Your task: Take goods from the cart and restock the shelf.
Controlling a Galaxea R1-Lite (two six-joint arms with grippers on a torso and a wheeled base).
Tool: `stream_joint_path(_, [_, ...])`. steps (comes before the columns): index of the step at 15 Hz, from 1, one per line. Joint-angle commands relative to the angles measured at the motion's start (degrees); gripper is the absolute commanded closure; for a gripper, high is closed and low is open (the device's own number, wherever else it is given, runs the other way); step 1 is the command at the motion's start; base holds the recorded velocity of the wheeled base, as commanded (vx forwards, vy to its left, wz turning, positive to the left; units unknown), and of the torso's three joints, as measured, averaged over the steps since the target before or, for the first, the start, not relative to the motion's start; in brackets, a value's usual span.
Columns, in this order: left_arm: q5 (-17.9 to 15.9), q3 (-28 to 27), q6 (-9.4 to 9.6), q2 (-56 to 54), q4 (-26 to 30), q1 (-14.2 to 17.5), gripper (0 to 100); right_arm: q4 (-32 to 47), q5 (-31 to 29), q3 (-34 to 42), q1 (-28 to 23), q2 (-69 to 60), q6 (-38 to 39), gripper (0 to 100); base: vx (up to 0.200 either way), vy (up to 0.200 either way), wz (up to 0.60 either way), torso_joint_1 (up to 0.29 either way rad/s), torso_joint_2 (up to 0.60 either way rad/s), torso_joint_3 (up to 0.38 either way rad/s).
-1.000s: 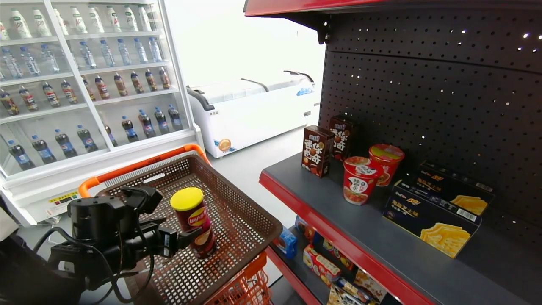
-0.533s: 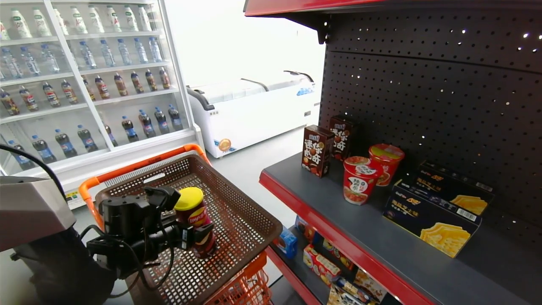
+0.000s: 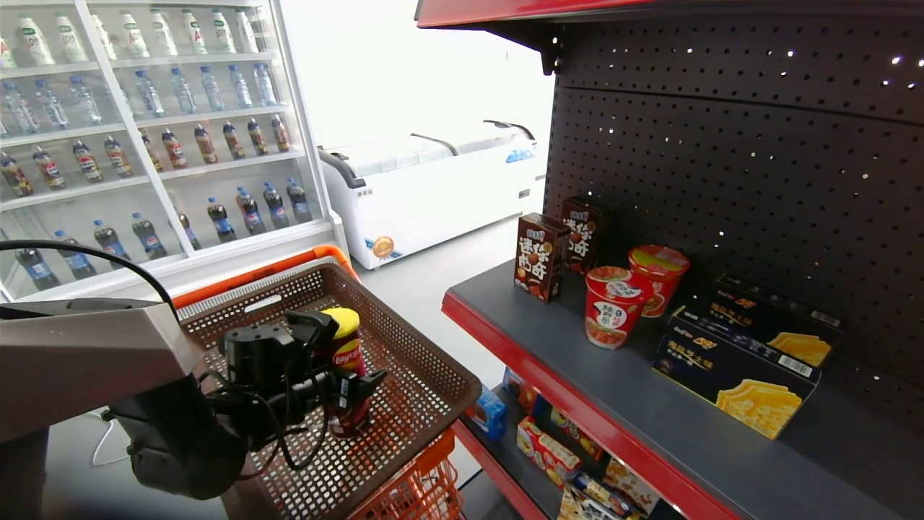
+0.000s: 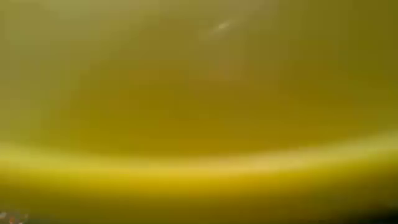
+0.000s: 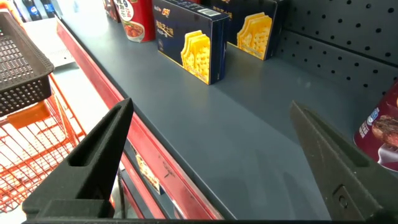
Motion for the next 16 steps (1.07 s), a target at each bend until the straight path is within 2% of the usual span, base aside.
stream_joint_path(1, [0.0,-0.2,-0.03,1.0,0.0,-0.2,0,0.0,0.0,0.0,0.0,0.1,0.0,0,0.0,0.0,0.0,0.0,0.0,0.0])
stream_joint_path(2, [0.0,-0.3,-0.38,1.1,-0.3,-0.2,0,0.0,0.0,0.0,0.0,0.1,0.0,0,0.0,0.0,0.0,0.0,0.0,0.0])
stream_joint_path(4, [-0.2,1.1,0.06,1.0,-1.8,-0.2,0,0.0,0.0,0.0,0.0,0.1,0.0,0,0.0,0.0,0.0,0.0,0.0,0.0])
stream_joint_path(5, [-0.3,1.6,-0.03,1.1,-3.4,-0.2,100,0.0,0.0,0.0,0.0,0.1,0.0,0,0.0,0.0,0.0,0.0,0.0,0.0])
stream_joint_path(6, [-0.1,0.7,-0.12,1.0,-3.5,-0.3,100,0.0,0.0,0.0,0.0,0.1,0.0,0,0.0,0.0,0.0,0.0,0.0,0.0])
stream_joint_path(10, [1.1,5.9,-0.21,-3.1,-4.4,-2.3,100,0.0,0.0,0.0,0.0,0.1,0.0,0,0.0,0.0,0.0,0.0,0.0,0.0])
stream_joint_path(11, [3.8,8.5,-0.82,-7.6,-4.0,-3.5,100,0.0,0.0,0.0,0.0,0.1,0.0,0,0.0,0.0,0.0,0.0,0.0,0.0])
stream_joint_path(13, [9.0,9.3,-2.76,-13.7,-2.4,-3.6,100,0.0,0.0,0.0,0.0,0.1,0.0,0,0.0,0.0,0.0,0.0,0.0,0.0])
stream_joint_path(14, [11.0,9.3,-3.99,-19.9,1.1,-3.6,100,0.0,0.0,0.0,0.0,0.1,0.0,0,0.0,0.0,0.0,0.0,0.0,0.0])
stream_joint_path(15, [11.0,8.7,-4.16,-26.2,6.9,-3.4,100,0.0,0.0,0.0,0.0,0.1,0.0,0,0.0,0.0,0.0,0.0,0.0,0.0])
stream_joint_path(16, [10.8,8.6,-4.34,-28.3,9.4,-3.4,100,0.0,0.0,0.0,0.0,0.1,0.0,0,0.0,0.0,0.0,0.0,0.0,0.0])
